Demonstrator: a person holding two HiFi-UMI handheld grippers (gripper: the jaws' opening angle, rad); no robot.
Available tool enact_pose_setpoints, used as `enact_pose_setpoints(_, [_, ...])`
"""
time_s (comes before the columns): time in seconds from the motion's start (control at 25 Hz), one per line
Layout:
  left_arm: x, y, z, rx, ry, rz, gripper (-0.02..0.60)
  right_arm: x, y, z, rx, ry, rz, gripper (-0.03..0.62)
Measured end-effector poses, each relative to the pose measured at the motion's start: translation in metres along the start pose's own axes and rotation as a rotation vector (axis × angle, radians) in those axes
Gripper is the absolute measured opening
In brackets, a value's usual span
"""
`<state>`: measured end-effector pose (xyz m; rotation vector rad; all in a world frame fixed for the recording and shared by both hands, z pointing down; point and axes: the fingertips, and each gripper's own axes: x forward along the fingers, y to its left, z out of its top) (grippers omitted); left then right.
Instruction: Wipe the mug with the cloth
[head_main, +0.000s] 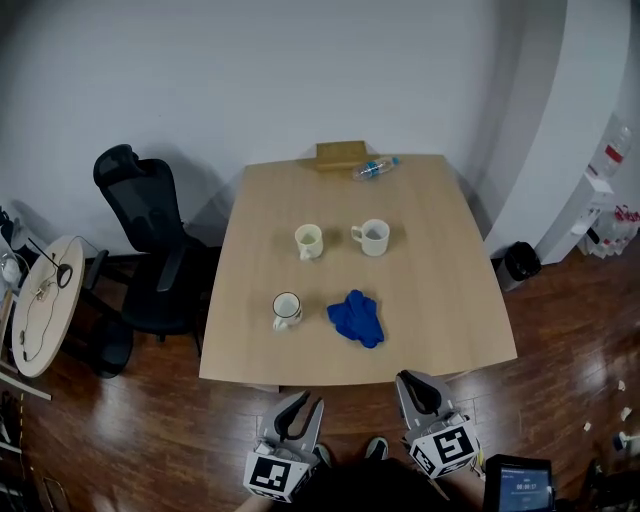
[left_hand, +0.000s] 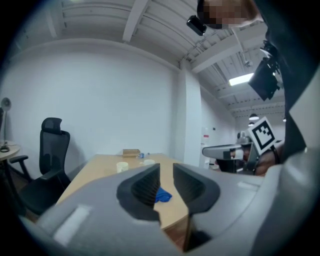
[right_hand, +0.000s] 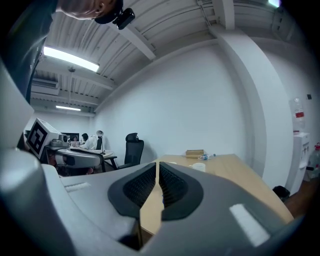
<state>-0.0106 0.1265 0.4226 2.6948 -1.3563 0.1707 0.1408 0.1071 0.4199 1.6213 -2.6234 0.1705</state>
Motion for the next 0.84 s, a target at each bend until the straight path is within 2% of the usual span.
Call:
enact_pose_setpoints(0.12, [-0.006,0.001,0.000,0.030,0.000,-0.024,0.083,0.001,0.011,-0.001,-0.013,0.007,-0.005,0.025])
enact_pose_setpoints(0.32, [-0.015,0.010,-0.006,0.008,0.005,-0.030,0.083,0.002,0.025,-0.001,-0.032,0.012,-0.009,0.025])
enact_pose_setpoints(0.84, [-0.018,0.024,-0.004,0.017,-0.011,-0.031,0.083,0.013,0.033,0.001,-0.042,0.010,-0.014,0.025])
